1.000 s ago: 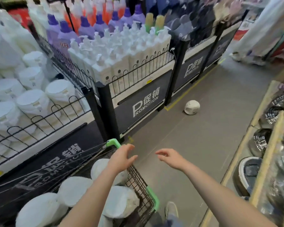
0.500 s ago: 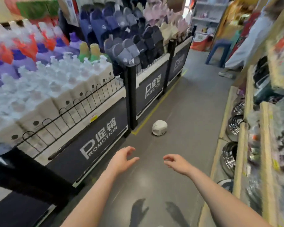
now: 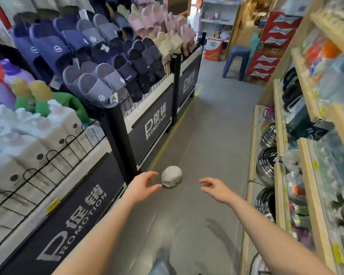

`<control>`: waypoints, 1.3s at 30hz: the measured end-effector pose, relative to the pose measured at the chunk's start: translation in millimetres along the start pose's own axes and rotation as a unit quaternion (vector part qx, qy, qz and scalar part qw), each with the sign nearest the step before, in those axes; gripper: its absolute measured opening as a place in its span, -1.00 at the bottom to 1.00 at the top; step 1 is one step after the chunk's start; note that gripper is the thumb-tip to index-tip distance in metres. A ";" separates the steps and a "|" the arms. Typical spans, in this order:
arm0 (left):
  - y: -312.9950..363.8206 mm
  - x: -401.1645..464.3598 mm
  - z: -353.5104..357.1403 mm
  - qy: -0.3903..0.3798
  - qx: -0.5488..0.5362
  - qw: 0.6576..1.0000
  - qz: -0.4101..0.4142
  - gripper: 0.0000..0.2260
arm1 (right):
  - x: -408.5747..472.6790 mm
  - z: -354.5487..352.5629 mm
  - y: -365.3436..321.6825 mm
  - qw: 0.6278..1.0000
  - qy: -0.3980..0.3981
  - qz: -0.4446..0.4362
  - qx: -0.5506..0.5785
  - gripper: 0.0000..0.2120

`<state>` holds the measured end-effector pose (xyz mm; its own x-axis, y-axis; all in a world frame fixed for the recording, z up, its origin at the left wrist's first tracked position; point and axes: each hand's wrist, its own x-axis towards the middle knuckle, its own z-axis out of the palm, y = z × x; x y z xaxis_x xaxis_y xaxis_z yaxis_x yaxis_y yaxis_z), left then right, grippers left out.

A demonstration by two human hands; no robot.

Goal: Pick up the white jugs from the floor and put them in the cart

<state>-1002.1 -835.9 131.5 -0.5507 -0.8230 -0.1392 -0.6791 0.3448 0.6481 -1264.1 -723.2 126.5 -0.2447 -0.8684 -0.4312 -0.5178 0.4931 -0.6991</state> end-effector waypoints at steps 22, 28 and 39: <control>-16.6 308.8 59.3 0.053 -0.056 0.987 -0.138 -0.53 | 352.2 -154.1 17.4 0.990 -0.120 -0.055 -0.052 -0.48; -90.7 343.2 137.5 0.056 -0.043 0.976 -0.206 -0.45 | 449.3 -106.4 72.6 0.977 -0.184 -0.083 -0.068 -0.37; -336.2 407.1 403.5 0.060 -0.093 0.961 -0.252 -0.05 | 646.5 112.3 286.4 0.966 -0.225 -0.127 -0.003 -0.21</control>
<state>-1193.8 -1104.7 -445.2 -0.1076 -0.9144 -0.3902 -0.7403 -0.1883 0.6453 -1478.5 -1137.5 -416.6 0.2706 -0.8506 -0.4509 -0.5193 0.2654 -0.8123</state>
